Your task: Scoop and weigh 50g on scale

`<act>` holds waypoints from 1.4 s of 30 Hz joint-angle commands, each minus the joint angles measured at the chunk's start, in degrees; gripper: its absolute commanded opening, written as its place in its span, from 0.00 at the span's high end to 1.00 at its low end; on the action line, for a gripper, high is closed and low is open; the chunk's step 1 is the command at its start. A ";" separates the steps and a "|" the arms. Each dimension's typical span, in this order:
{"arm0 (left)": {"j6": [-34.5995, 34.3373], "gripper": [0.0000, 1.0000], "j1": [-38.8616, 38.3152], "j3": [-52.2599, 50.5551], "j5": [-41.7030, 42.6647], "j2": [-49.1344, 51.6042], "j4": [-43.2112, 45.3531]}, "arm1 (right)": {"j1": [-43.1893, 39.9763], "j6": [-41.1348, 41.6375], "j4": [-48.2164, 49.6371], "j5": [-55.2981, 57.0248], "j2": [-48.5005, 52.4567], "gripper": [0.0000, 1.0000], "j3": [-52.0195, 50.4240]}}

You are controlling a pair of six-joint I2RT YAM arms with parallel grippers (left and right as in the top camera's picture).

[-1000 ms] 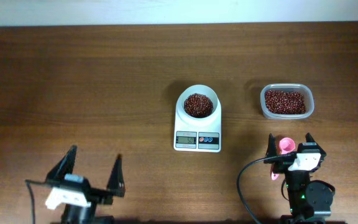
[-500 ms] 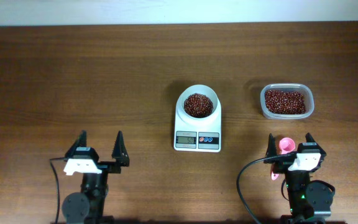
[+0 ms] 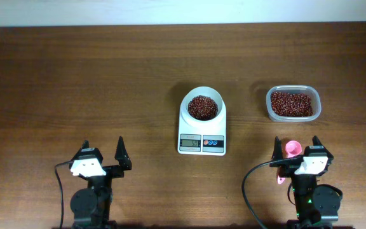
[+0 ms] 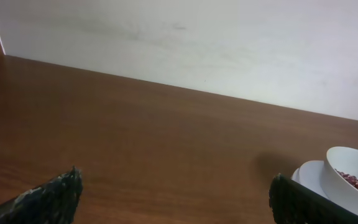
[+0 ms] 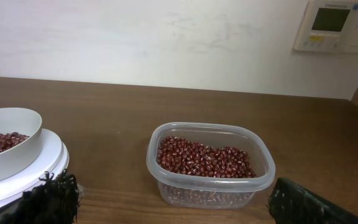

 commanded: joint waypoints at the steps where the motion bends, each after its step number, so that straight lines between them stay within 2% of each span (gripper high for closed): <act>1: -0.46 0.01 0.24 -0.33 -0.59 -0.17 -0.20 | 0.26 0.00 -0.35 0.28 -0.50 0.01 -0.35; 23: -0.46 0.01 0.04 -0.59 -0.61 -0.33 0.33 | 0.26 0.00 -0.35 0.28 -0.50 0.01 -0.35; 27: -0.37 0.01 -4.83 -0.63 -0.68 -0.33 0.42 | 0.26 0.00 -0.35 0.28 -0.50 0.01 -0.35; 30: 10.51 0.01 -7.04 -0.68 0.68 -0.33 0.37 | 0.26 0.00 -0.35 0.28 -0.50 0.01 -0.35; 32: 13.03 0.01 -7.54 -0.68 0.70 -0.33 0.31 | 0.26 0.00 -0.35 0.28 -0.50 0.01 -0.35; 42: 14.16 0.01 -7.54 -0.66 0.48 -0.33 0.26 | 0.26 0.00 -0.35 0.28 -0.50 0.01 -0.35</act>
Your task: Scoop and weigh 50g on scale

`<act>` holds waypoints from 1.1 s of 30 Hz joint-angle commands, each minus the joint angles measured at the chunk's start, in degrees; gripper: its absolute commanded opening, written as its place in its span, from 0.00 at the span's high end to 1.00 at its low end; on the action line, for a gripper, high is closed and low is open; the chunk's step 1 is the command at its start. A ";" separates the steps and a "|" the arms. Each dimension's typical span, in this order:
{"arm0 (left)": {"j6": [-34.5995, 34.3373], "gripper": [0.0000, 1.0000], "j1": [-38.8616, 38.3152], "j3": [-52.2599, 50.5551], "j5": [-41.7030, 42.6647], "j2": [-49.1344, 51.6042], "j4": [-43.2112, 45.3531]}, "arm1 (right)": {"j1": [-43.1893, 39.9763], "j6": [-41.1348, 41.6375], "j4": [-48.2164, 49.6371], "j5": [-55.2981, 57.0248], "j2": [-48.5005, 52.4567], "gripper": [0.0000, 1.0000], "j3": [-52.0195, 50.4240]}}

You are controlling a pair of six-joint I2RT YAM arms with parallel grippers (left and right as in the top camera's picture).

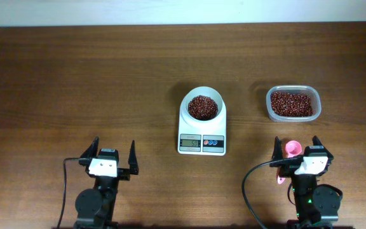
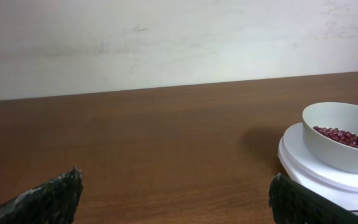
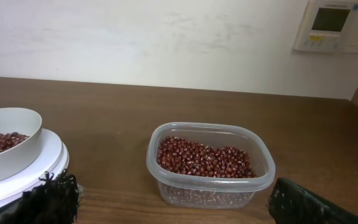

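Observation:
The white scale (image 1: 202, 135) stands mid-table with a white bowl (image 1: 203, 107) of red beans on its platform. A clear tub (image 1: 292, 104) of red beans sits to its right, large in the right wrist view (image 3: 210, 165). A pink scoop (image 1: 291, 147) lies on the table under my right gripper (image 1: 296, 141), which is open with nothing between its fingers (image 3: 173, 202). My left gripper (image 1: 113, 154) is open and empty at the front left (image 2: 176, 199). The bowl (image 2: 340, 134) shows at the right of its view.
A white wall runs along the table's far edge, with a wall control panel (image 3: 331, 25) at the upper right. Bare brown tabletop (image 1: 75, 83) spreads to the left of the scale. Both arm bases stand at the front edge.
My left gripper has turned from pointing toward the left to facing straight ahead, so the bowl and scale show more fully in its view. The right arm, scoop and beans are unchanged.

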 commanded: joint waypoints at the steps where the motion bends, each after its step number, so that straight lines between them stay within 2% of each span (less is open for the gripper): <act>1: 1.14 0.01 -0.33 -0.57 0.44 -0.33 0.15 | 0.26 0.02 -0.35 0.28 -0.50 0.01 -0.35; 16: 1.14 0.01 -0.33 -0.57 0.44 -0.33 0.15 | 0.26 0.07 -0.20 -0.13 -0.50 0.01 -0.35; 22: 1.14 0.01 -0.33 -0.57 0.44 -0.33 0.15 | 0.90 4.59 -0.17 -0.20 -0.50 0.01 -0.35; 33: 1.14 0.01 -0.33 -0.57 0.44 -0.33 0.15 | 1.81 5.40 -0.17 -0.15 -0.50 0.01 -0.35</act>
